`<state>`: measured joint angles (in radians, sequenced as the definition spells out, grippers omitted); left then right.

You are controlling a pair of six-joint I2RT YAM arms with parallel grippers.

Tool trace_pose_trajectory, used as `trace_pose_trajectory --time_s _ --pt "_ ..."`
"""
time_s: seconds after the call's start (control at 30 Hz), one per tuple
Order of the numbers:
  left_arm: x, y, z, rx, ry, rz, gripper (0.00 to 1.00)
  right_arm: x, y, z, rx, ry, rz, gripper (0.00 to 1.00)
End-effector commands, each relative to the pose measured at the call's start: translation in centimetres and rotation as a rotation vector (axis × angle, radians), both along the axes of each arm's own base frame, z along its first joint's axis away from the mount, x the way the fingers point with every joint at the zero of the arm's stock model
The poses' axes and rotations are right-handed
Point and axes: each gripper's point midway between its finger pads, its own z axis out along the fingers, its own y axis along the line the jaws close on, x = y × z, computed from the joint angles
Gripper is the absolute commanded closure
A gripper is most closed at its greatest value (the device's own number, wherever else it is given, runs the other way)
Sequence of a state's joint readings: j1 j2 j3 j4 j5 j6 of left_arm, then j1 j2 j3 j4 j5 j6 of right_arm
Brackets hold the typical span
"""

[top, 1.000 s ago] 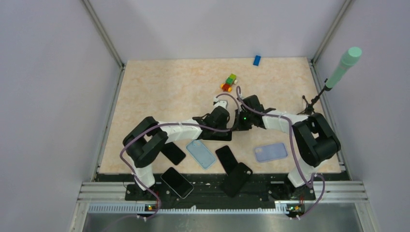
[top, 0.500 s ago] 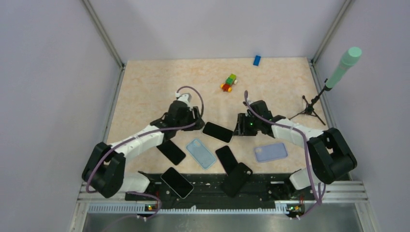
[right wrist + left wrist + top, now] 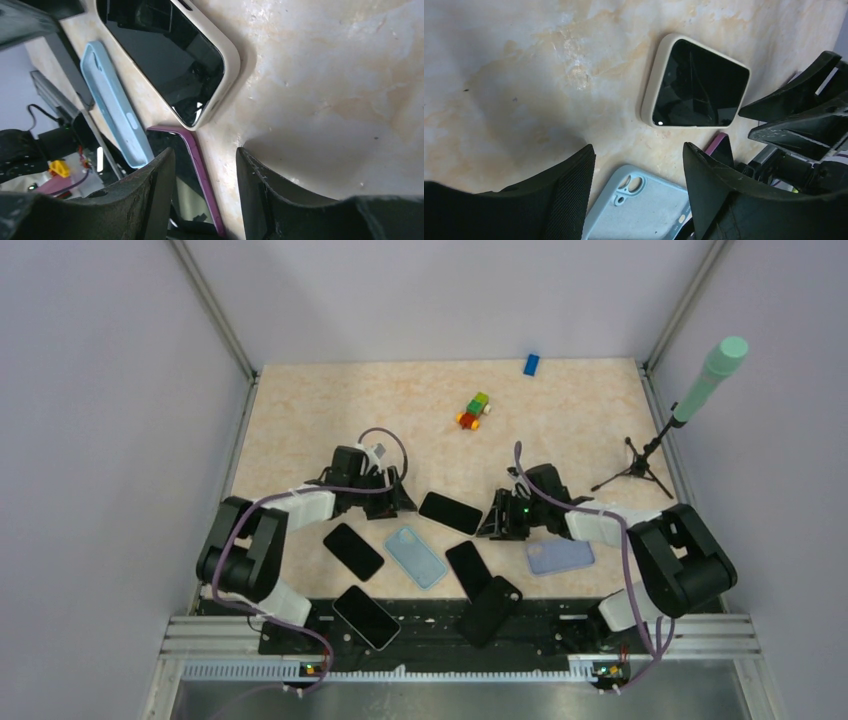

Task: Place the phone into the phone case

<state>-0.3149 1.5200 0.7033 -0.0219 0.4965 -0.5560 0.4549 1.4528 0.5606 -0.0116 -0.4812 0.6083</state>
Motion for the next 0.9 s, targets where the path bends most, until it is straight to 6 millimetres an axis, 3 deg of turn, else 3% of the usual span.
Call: trace_pose_trajectory --time_s 0.0,0.2,0.5,0.73,0.87 --pt "1.7 -1.8 0.2 -0.064 -0.018 -0.080 0.34 1.3 1.1 0.5 0.088 -0.009 -0.009 0.52" --pt "2.8 -3.5 -1.0 -0.123 0.027 -0.107 0.43 3.6 1.7 0.4 0.104 -0.006 -0.013 0.53" --pt "1.9 -5.3 -1.4 -0.151 0.055 -0.096 0.50 8.8 3.4 1.4 0.103 -0.048 0.024 0.53" --pt "1.3 -5.4 -2.3 -0.172 0.116 -0.017 0.54 10.9 0.2 0.4 -0.139 -0.100 -0.033 0.50" --pt "1.3 -6.0 -3.1 -0.158 0.156 0.004 0.56 10.9 -2.0 1.0 -0.255 -0.126 -0.071 0.47"
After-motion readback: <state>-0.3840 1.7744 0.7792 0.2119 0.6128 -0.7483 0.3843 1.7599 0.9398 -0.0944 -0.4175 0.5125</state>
